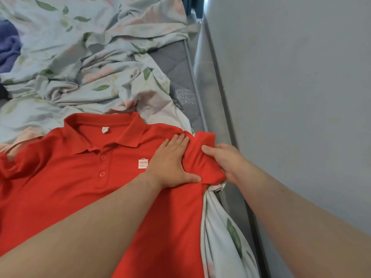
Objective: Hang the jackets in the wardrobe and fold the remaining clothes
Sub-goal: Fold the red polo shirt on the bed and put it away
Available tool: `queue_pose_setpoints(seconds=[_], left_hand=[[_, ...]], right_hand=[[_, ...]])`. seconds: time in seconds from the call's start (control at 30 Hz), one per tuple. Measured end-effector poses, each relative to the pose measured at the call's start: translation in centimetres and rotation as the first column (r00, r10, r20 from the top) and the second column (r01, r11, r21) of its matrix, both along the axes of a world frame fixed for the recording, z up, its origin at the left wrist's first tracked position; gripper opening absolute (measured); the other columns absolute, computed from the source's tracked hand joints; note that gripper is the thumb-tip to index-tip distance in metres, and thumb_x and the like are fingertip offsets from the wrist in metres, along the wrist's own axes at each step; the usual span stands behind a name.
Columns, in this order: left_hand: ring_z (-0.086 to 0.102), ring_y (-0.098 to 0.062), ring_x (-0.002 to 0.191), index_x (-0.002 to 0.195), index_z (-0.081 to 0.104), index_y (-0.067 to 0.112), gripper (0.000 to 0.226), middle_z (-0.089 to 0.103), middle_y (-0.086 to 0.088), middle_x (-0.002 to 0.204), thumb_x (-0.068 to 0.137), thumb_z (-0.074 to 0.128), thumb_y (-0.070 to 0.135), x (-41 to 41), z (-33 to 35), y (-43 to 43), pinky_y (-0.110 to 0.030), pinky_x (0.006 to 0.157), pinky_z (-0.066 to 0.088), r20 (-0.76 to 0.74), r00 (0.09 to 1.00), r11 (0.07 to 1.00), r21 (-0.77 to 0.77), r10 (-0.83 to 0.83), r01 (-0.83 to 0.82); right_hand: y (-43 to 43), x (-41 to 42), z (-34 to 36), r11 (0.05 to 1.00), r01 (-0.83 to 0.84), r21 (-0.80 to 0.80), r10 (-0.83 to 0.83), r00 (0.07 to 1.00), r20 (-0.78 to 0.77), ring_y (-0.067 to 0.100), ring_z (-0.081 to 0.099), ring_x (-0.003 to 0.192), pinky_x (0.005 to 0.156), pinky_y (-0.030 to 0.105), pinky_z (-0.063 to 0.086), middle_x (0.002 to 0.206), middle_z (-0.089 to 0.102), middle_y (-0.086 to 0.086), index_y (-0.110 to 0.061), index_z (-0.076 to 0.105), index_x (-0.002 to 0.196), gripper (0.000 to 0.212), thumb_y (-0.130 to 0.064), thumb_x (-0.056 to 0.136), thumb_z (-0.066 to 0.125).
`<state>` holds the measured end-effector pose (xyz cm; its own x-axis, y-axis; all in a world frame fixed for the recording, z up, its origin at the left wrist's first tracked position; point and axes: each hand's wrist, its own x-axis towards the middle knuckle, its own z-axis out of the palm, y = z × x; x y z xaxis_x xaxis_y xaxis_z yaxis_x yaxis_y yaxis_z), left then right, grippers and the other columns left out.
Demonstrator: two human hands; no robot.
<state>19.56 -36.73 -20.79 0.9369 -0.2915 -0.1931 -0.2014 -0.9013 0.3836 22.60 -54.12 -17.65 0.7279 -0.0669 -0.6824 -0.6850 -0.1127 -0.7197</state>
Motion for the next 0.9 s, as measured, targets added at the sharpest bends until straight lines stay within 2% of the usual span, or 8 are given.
queue_pose_setpoints(seconds=[0.1, 0.17, 0.23, 0.3, 0.47, 0.63, 0.77, 0.9], left_hand=[[-0.006, -0.013, 0.151, 0.157, -0.001, 0.015, 0.146, -0.003, -0.001, 0.166, 0.042, 0.038, 0.095, -0.1, -1.3, -0.1, -0.032, 0.120, -0.008, 0.017, 0.999, 0.999, 0.020, 0.029, -0.030], [-0.009, -0.010, 0.150, 0.157, -0.003, 0.014, 0.147, -0.005, -0.001, 0.165, 0.042, 0.038, 0.096, 0.0, -1.8, 0.1, -0.031, 0.120, -0.009, 0.019, 0.999, 0.999, 0.005, 0.037, -0.037], [-0.011, -0.007, 0.147, 0.157, -0.005, 0.014, 0.147, -0.006, 0.000, 0.165, 0.042, 0.038, 0.095, -0.1, -1.9, 0.1, -0.031, 0.120, -0.009, 0.024, 0.999, 1.000, 0.001, 0.028, -0.028], [-0.013, -0.005, 0.145, 0.156, -0.006, 0.014, 0.147, -0.007, 0.000, 0.165, 0.042, 0.037, 0.095, -0.1, -1.8, 0.0, -0.031, 0.121, -0.008, 0.030, 0.999, 1.000, -0.017, 0.026, -0.026], [-0.008, -0.013, 0.151, 0.157, -0.005, 0.011, 0.146, -0.005, -0.004, 0.166, 0.044, 0.038, 0.094, -0.6, -1.2, 0.0, -0.032, 0.122, -0.007, 0.055, 0.997, 0.994, -0.094, 0.058, -0.053], [-0.006, -0.021, 0.152, 0.156, 0.001, 0.006, 0.131, -0.008, -0.012, 0.164, 0.066, 0.063, 0.078, -2.5, 0.2, 0.3, -0.029, 0.121, -0.006, 0.109, 0.986, 0.968, -0.232, 0.127, -0.099], [0.006, -0.020, 0.152, 0.154, 0.024, 0.008, 0.089, 0.008, -0.009, 0.164, 0.086, 0.044, 0.062, -5.8, 2.2, 3.4, -0.033, 0.123, 0.010, 0.127, 0.982, 0.925, -0.371, 0.142, -0.086], [0.021, -0.023, 0.149, 0.138, 0.051, 0.008, 0.071, 0.028, -0.012, 0.159, 0.085, 0.041, 0.055, -10.3, 3.6, 11.2, -0.031, 0.120, 0.014, 0.107, 0.912, 0.847, -0.428, 0.395, -0.316]], right_hand=[[-0.5, -0.3, -0.8, 0.963, -0.033, -0.266, 0.066, 0.991, 0.117, 0.022, 0.064, 0.074, 0.079, 0.041, 0.056, 0.077, 0.069, 0.007, -0.013, 0.062, 0.070, 0.020, -0.013, 0.081, 0.079], [-0.5, -0.4, -0.6, 0.980, -0.074, -0.183, 0.086, 0.995, 0.058, 0.024, 0.061, 0.072, 0.079, 0.046, 0.056, 0.077, 0.067, 0.015, -0.010, 0.059, 0.068, 0.025, -0.014, 0.081, 0.079], [-0.3, -0.3, -0.1, 0.982, -0.133, -0.135, 0.137, 0.990, 0.024, 0.019, 0.058, 0.061, 0.066, 0.035, 0.056, 0.069, 0.062, 0.011, -0.011, 0.054, 0.062, 0.030, -0.012, 0.081, 0.078], [-0.1, -0.1, 0.6, 0.966, -0.130, -0.223, 0.164, 0.976, 0.142, 0.014, 0.051, 0.055, 0.053, 0.024, 0.044, 0.065, 0.057, 0.007, -0.012, 0.054, 0.062, 0.029, -0.012, 0.081, 0.075], [-1.1, -0.7, 2.0, 0.796, 0.095, -0.598, 0.252, 0.846, 0.470, 0.020, 0.053, 0.065, 0.060, 0.030, 0.031, 0.063, 0.057, 0.002, -0.004, 0.064, 0.073, 0.017, -0.016, 0.084, 0.070], [-0.8, -2.6, 2.4, 0.817, 0.096, -0.569, 0.179, 0.895, 0.408, 0.021, 0.051, 0.070, 0.056, 0.025, 0.031, 0.074, 0.055, 0.003, -0.010, 0.052, 0.085, 0.013, -0.017, 0.094, 0.056], [2.0, -4.2, 5.1, 0.902, 0.020, -0.431, 0.206, 0.858, 0.471, 0.023, 0.065, 0.079, 0.073, 0.037, 0.051, 0.087, 0.068, 0.011, -0.026, 0.051, 0.092, 0.010, -0.017, 0.097, 0.051], [7.6, -5.3, 6.2, 0.885, -0.119, -0.450, 0.363, 0.781, 0.509, 0.005, 0.051, 0.053, 0.056, 0.025, 0.043, 0.059, 0.055, -0.013, -0.035, 0.053, 0.120, 0.034, -0.017, 0.090, 0.055]])
